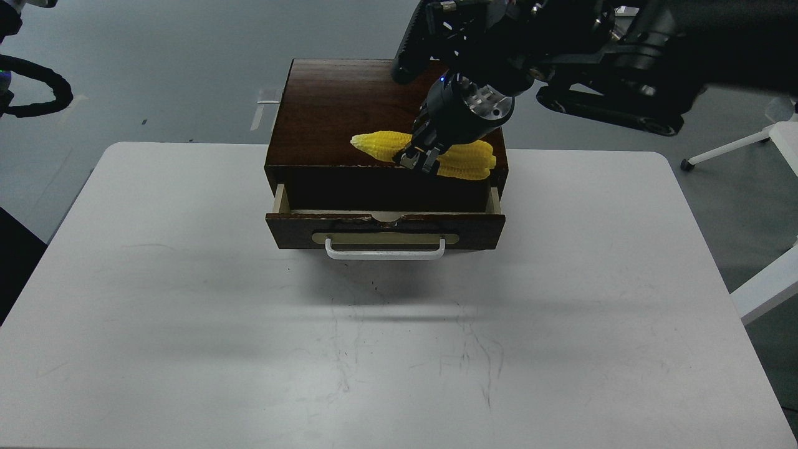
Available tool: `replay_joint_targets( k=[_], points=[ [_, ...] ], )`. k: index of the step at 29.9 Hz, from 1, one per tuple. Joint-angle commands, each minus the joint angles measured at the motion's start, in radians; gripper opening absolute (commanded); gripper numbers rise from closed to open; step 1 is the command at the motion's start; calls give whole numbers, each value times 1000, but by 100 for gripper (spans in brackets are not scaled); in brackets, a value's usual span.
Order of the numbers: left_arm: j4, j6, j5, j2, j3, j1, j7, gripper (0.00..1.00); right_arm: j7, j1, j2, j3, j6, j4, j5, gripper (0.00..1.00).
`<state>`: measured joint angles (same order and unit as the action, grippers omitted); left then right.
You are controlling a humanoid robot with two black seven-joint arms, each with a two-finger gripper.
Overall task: Put corn in drawer with both arms
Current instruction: 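Lower the corn into the drawer and open the right gripper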
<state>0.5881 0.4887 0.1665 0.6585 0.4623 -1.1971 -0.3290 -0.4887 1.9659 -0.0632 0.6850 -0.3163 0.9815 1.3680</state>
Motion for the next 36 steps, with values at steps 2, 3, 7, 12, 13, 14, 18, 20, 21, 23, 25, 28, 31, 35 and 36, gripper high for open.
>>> replay_joint_targets(
  k=[2, 3, 7, 12, 13, 14, 18, 20, 21, 23, 25, 28, 31, 35, 36],
  points=[
    [-1, 0, 1, 16, -1, 16, -2, 98, 0, -44, 48, 5, 72, -20, 22, 0],
    [-1, 0, 1, 16, -1, 19, -2, 98, 0, -51, 51, 5, 86, -20, 22, 0],
    [-1, 0, 1, 27, 1, 21, -2, 98, 0, -61, 56, 5, 123, -20, 23, 0],
    [-1, 0, 1, 29, 2, 25, -4, 98, 0, -61, 63, 5, 125, -18, 23, 14],
    [-1, 0, 1, 29, 2, 25, -4, 98, 0, -64, 63, 4, 125, -20, 22, 29],
    [-1, 0, 1, 29, 2, 25, -4, 98, 0, -64, 63, 2, 126, -20, 22, 36],
    [-1, 0, -1, 29, 1, 25, -2, 98, 0, -68, 63, 4, 132, -18, 22, 48],
    [-1, 0, -1, 30, 1, 24, 1, 98, 0, -70, 62, 5, 132, -18, 22, 51],
    [-1, 0, -1, 30, 1, 24, 1, 98, 0, -70, 60, 5, 132, -17, 22, 55],
    [-1, 0, -2, 29, 2, 24, 2, 98, 0, -70, 60, 5, 132, -17, 20, 62],
    [-1, 0, -1, 29, 2, 24, 2, 98, 0, -70, 60, 2, 132, -17, 19, 67],
    [-1, 0, -1, 30, 2, 24, 1, 98, 0, -76, 57, -9, 135, -18, 16, 81],
    [-1, 0, -1, 35, 2, 24, 1, 98, 0, -78, 56, -16, 144, -20, 13, 89],
    [-1, 0, -1, 50, 2, 24, -4, 98, 0, -81, 1, -120, 144, -58, -20, 96],
    [-1, 0, -1, 56, 2, 24, -4, 98, 0, -93, -18, -183, 140, -82, -55, 100]
  ],
)
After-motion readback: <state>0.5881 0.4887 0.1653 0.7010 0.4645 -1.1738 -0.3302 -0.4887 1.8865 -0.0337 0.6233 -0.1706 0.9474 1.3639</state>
